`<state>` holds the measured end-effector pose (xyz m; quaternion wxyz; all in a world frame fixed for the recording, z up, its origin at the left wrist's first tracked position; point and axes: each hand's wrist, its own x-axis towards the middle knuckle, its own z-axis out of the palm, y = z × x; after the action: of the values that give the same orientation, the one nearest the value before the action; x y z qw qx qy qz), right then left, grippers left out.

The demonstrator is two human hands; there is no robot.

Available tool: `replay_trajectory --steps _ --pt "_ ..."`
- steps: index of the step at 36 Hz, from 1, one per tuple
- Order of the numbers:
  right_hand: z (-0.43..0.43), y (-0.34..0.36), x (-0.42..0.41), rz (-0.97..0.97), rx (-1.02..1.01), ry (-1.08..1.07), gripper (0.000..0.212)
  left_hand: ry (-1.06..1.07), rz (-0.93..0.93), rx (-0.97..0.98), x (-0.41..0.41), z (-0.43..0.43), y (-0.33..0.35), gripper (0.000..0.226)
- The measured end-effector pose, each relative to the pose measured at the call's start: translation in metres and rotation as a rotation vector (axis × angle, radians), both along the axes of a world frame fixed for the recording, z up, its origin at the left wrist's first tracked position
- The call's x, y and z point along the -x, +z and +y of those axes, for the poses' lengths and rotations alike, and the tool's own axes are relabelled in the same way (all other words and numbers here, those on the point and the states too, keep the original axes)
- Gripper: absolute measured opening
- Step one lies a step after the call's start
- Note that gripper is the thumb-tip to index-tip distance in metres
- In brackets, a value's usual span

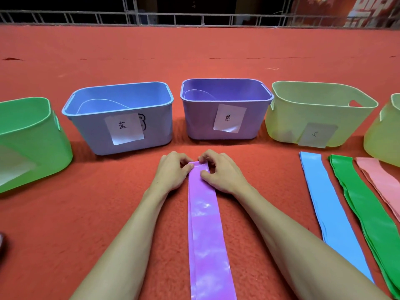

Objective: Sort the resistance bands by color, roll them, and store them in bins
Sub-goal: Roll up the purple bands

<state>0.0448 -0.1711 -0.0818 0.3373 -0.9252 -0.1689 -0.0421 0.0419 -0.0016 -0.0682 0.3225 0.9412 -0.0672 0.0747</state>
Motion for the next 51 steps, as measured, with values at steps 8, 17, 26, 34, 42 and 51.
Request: replay_trajectory --steps 8,17,26,34,42,51 --pt "0.001 -0.002 -0.002 -0.012 -0.041 -0.052 0.031 0.043 0.004 0.06 -0.001 -0.001 -0.002 0.008" --pt "0.001 0.0 -0.003 -0.009 -0.084 -0.038 0.033 0.014 -0.051 0.088 0.003 0.0 -0.001 0.014" --pt "0.008 0.012 -0.007 0.012 -0.053 -0.011 0.026 -0.04 -0.142 0.032 0.002 0.001 -0.002 0.003" --pt "0.014 0.006 -0.009 -0.023 -0.089 -0.088 0.016 -0.074 -0.161 0.048 0.0 0.004 0.0 0.006" --pt "0.012 0.0 -0.006 -0.045 -0.176 -0.086 0.006 -0.073 -0.149 0.104 0.001 0.004 -0.003 0.008" --pt "0.013 0.003 0.001 -0.128 -0.094 -0.071 0.01 -0.084 -0.164 0.112 0.003 0.002 -0.001 0.01"
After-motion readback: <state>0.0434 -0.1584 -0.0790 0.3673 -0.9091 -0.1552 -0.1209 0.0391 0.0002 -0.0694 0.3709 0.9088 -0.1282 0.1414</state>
